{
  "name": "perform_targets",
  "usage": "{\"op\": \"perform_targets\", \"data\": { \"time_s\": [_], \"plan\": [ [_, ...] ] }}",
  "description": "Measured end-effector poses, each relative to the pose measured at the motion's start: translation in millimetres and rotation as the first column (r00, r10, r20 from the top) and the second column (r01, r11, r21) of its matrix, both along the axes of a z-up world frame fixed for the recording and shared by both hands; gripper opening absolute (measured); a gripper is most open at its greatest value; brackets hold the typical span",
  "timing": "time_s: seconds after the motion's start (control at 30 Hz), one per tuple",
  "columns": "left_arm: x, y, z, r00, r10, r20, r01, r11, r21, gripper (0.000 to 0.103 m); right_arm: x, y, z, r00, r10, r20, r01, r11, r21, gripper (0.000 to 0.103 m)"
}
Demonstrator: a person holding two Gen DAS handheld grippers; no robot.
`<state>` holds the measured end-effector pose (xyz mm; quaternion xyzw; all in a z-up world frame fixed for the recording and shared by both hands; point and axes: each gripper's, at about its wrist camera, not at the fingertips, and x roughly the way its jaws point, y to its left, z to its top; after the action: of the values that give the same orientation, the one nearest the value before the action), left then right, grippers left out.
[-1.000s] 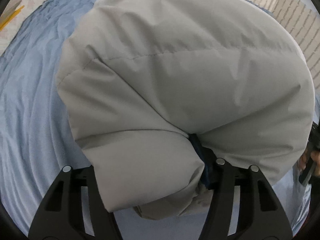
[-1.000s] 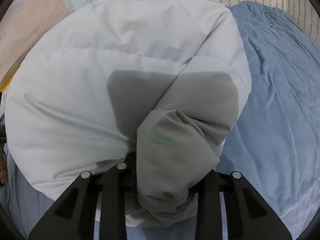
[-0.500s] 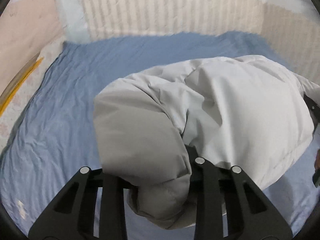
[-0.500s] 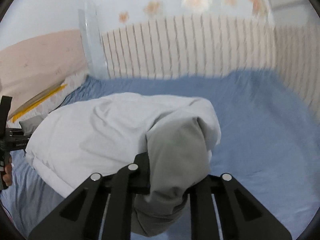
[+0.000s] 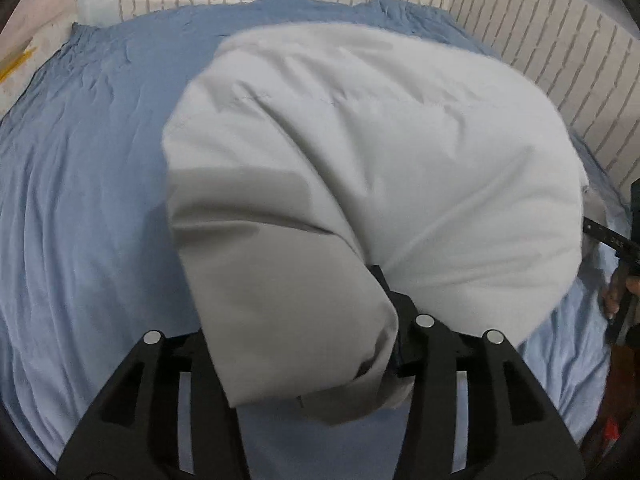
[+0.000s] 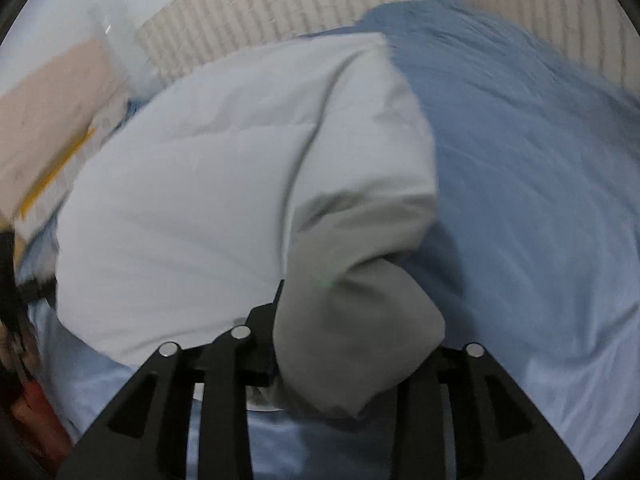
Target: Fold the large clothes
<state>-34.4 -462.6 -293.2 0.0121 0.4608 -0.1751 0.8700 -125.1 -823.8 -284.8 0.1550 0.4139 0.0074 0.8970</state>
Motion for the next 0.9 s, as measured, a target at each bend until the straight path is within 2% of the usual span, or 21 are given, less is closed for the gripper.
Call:
{"op": "perform_targets", "data": {
  "time_s": [0.07, 0.13, 0.17, 0.2, 0.23, 0.3, 0.4, 0.47, 0.57, 0.67, 0.73, 0.77, 0.8, 0.83, 0.87, 0.9],
  "plan": [
    [-1, 15, 4, 1.000, -0.008, 0.025, 0.007, 1.000, 0.022, 0.051, 4, 1, 4, 1.000, -0.014, -0.019, 0.013, 1.000, -0.027, 0.038],
    [0, 27, 14, 0.999, -0.006, 0.048, 0.003, 0.998, 0.055, 0.062, 4, 3, 8, 0.998, -0.022, -0.054, 0.019, 0.998, -0.057, 0.051],
    [-14, 35, 8, 0.998, -0.001, 0.068, -0.004, 0.998, 0.068, 0.065, 2, 5, 11, 0.997, -0.043, -0.061, 0.037, 0.995, -0.089, 0.064],
    [-12, 40, 16, 0.997, 0.004, 0.080, -0.010, 0.997, 0.075, 0.073, 3, 9, 12, 0.997, -0.058, -0.056, 0.052, 0.993, -0.107, 0.074],
    [-23, 56, 15, 0.996, 0.007, 0.090, -0.015, 0.997, 0.081, 0.079, -4, 5, 14, 0.995, -0.084, -0.049, 0.077, 0.990, -0.120, 0.076],
    [-41, 84, 18, 0.994, 0.006, 0.109, -0.014, 0.997, 0.075, 0.082, -21, -2, 13, 0.991, -0.129, -0.035, 0.125, 0.986, -0.114, 0.078],
    [-48, 103, 9, 0.994, 0.005, 0.108, -0.011, 0.998, 0.057, 0.083, -27, -11, 5, 0.976, -0.212, -0.053, 0.205, 0.972, -0.117, 0.082],
    [-39, 117, 12, 0.995, 0.005, 0.099, -0.009, 0.999, 0.037, 0.083, -22, -17, 2, 0.970, -0.237, -0.060, 0.228, 0.965, -0.130, 0.082],
    [-29, 124, -5, 0.996, 0.020, 0.083, -0.021, 1.000, 0.005, 0.086, -17, -4, 0, 0.962, -0.268, -0.055, 0.252, 0.945, -0.208, 0.082],
    [-36, 133, -2, 0.997, 0.028, 0.077, -0.028, 1.000, -0.004, 0.085, -25, 11, 14, 0.953, -0.301, -0.016, 0.286, 0.920, -0.266, 0.082],
    [-49, 137, 18, 0.995, 0.015, 0.097, -0.015, 1.000, -0.002, 0.082, -40, 26, 33, 0.955, -0.291, 0.058, 0.296, 0.917, -0.266, 0.083],
    [-46, 125, 29, 0.993, 0.015, 0.115, -0.014, 1.000, -0.002, 0.082, -49, 36, 46, 0.953, -0.289, 0.094, 0.304, 0.914, -0.270, 0.085],
    [-53, 126, 45, 0.989, 0.017, 0.145, -0.018, 1.000, 0.004, 0.088, -59, 51, 62, 0.949, -0.282, 0.140, 0.311, 0.911, -0.272, 0.090],
    [-59, 126, 58, 0.985, 0.022, 0.169, -0.025, 1.000, 0.015, 0.100, -66, 63, 74, 0.946, -0.275, 0.170, 0.313, 0.910, -0.272, 0.092],
    [-65, 124, 76, 0.978, 0.033, 0.207, -0.038, 0.999, 0.022, 0.100, -72, 75, 85, 0.944, -0.264, 0.198, 0.312, 0.912, -0.267, 0.099],
    [-70, 124, 89, 0.972, 0.037, 0.232, -0.042, 0.999, 0.020, 0.100, -78, 96, 103, 0.940, -0.241, 0.240, 0.301, 0.919, -0.254, 0.101]
  ]
}}
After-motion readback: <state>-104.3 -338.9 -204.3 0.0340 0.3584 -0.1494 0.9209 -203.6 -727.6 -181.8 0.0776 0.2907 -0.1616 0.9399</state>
